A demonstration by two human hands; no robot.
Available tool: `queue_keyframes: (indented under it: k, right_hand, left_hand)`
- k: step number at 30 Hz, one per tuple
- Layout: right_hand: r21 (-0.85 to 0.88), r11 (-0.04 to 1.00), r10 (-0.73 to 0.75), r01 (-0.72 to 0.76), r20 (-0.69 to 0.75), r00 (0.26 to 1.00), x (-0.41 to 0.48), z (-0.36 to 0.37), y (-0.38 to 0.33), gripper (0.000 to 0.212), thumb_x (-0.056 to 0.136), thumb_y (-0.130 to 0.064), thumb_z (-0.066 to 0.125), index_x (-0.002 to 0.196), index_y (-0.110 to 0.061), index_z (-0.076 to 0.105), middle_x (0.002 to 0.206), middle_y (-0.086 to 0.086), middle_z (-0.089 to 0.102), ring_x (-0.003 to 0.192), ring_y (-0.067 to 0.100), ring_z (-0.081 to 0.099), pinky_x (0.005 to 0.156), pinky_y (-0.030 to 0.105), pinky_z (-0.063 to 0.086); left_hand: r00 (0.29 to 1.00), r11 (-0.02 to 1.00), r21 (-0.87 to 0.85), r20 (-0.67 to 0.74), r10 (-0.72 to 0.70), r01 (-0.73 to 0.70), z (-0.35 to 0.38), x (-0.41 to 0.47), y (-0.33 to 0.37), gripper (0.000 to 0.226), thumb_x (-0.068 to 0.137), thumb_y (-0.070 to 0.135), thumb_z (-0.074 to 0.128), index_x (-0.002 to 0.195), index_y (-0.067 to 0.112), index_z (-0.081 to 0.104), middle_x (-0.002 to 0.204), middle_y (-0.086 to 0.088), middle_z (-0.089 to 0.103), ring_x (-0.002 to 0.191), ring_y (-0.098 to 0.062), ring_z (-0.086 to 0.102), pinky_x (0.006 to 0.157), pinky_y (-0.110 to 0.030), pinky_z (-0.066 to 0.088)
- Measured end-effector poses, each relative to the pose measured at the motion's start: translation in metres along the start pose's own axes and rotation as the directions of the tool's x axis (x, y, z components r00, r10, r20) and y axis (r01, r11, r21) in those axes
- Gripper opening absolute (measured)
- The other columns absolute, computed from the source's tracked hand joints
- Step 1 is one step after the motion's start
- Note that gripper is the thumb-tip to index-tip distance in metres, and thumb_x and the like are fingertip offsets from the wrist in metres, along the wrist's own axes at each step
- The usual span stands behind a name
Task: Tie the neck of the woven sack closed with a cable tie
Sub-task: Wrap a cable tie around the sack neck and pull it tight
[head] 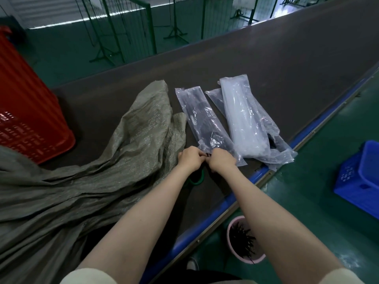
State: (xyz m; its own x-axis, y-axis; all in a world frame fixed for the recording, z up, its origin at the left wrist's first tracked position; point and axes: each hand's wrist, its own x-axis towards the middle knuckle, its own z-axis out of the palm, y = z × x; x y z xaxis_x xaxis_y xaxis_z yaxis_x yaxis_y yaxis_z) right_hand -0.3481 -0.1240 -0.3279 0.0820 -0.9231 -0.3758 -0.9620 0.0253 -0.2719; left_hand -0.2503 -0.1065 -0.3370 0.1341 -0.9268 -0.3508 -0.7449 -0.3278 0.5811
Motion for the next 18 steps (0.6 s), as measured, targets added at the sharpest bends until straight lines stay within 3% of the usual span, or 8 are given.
queue_keyframes:
  k: [4, 6, 10, 12, 13, 15, 16, 18]
  right_hand:
    - [0.379, 0.917, 0.083, -0.125, 0.127, 0.988, 0.009, -0.008, 0.006, 0.038, 0.080, -0.027, 0.065, 0.107, -0.001, 0.062, 0.106, 0.019, 0.068, 0.086, 0.028, 0.065, 0.075, 0.032, 0.051]
    - [0.487, 0.855, 0.109, -0.179, 0.170, 0.979, 0.012, -0.011, 0.009, 0.033, 0.075, -0.026, 0.072, 0.097, -0.006, 0.059, 0.087, 0.015, 0.063, 0.063, 0.022, 0.056, 0.066, 0.031, 0.050]
    - [0.672, 0.675, 0.154, -0.304, 0.275, 0.949, 0.011, -0.011, 0.016, 0.018, 0.074, -0.009, 0.072, 0.083, -0.001, 0.058, 0.065, 0.012, 0.058, 0.050, 0.017, 0.053, 0.071, 0.040, 0.057]
    - [0.715, 0.628, 0.144, -0.308, 0.283, 0.948, 0.008, -0.008, 0.017, 0.019, 0.074, -0.007, 0.073, 0.082, 0.003, 0.059, 0.063, 0.013, 0.058, 0.043, 0.017, 0.054, 0.062, 0.042, 0.059]
    - [0.727, 0.612, 0.144, -0.312, 0.285, 0.947, 0.007, -0.008, 0.016, 0.020, 0.075, -0.008, 0.073, 0.082, 0.003, 0.058, 0.062, 0.013, 0.057, 0.038, 0.016, 0.053, 0.055, 0.040, 0.059]
    - [0.745, 0.592, 0.133, -0.307, 0.285, 0.949, 0.004, -0.011, 0.012, 0.012, 0.081, -0.008, 0.064, 0.084, 0.001, 0.056, 0.062, 0.012, 0.053, 0.029, 0.013, 0.048, 0.040, 0.028, 0.054]
    - [0.746, 0.596, 0.120, -0.299, 0.285, 0.951, 0.002, -0.014, 0.011, 0.008, 0.084, -0.007, 0.059, 0.079, -0.002, 0.055, 0.061, 0.010, 0.049, 0.023, 0.010, 0.045, 0.031, 0.019, 0.045]
    - [0.745, 0.603, 0.093, -0.286, 0.290, 0.952, -0.003, -0.019, 0.012, 0.021, 0.086, -0.005, 0.053, 0.065, -0.007, 0.049, 0.059, 0.007, 0.045, 0.016, 0.004, 0.036, 0.027, 0.009, 0.032]
  left_hand:
    - [0.997, 0.988, -0.143, 0.061, -0.045, 0.053, -0.004, -0.001, 0.002, 0.028, 0.089, 0.030, 0.056, 0.105, 0.014, 0.072, 0.113, -0.014, 0.070, 0.111, -0.032, 0.060, 0.094, -0.036, 0.044]
    - [0.995, 0.982, -0.177, 0.081, -0.052, 0.066, -0.004, -0.003, 0.004, 0.030, 0.089, 0.032, 0.055, 0.104, 0.012, 0.072, 0.115, -0.016, 0.069, 0.112, -0.034, 0.058, 0.098, -0.038, 0.043]
    - [0.992, 0.981, -0.173, 0.109, -0.068, 0.087, 0.000, -0.006, 0.008, 0.034, 0.086, 0.038, 0.058, 0.103, 0.014, 0.072, 0.114, -0.016, 0.069, 0.114, -0.031, 0.058, 0.108, -0.041, 0.036]
    - [0.987, 0.986, -0.152, 0.155, -0.050, 0.074, 0.003, -0.009, 0.010, 0.038, 0.073, 0.043, 0.065, 0.102, 0.019, 0.073, 0.113, -0.013, 0.070, 0.116, -0.028, 0.058, 0.110, -0.044, 0.034]
    - [0.984, 0.987, -0.145, 0.172, -0.048, 0.073, 0.004, -0.010, 0.010, 0.041, 0.067, 0.045, 0.065, 0.099, 0.020, 0.073, 0.112, -0.012, 0.070, 0.116, -0.028, 0.058, 0.110, -0.046, 0.033]
    - [0.985, 0.983, -0.162, 0.162, -0.062, 0.088, 0.004, -0.013, 0.012, 0.033, 0.073, 0.042, 0.062, 0.095, 0.020, 0.073, 0.112, -0.014, 0.070, 0.116, -0.030, 0.057, 0.111, -0.049, 0.031]
    - [0.986, 0.977, -0.186, 0.149, -0.075, 0.103, 0.005, -0.013, 0.013, 0.026, 0.079, 0.038, 0.058, 0.089, 0.019, 0.073, 0.112, -0.016, 0.069, 0.116, -0.033, 0.057, 0.111, -0.051, 0.031]
    - [0.986, 0.955, -0.261, 0.123, -0.112, 0.141, 0.002, -0.016, 0.016, 0.024, 0.077, 0.035, 0.054, 0.068, 0.017, 0.067, 0.110, -0.021, 0.068, 0.114, -0.036, 0.057, 0.109, -0.049, 0.035]
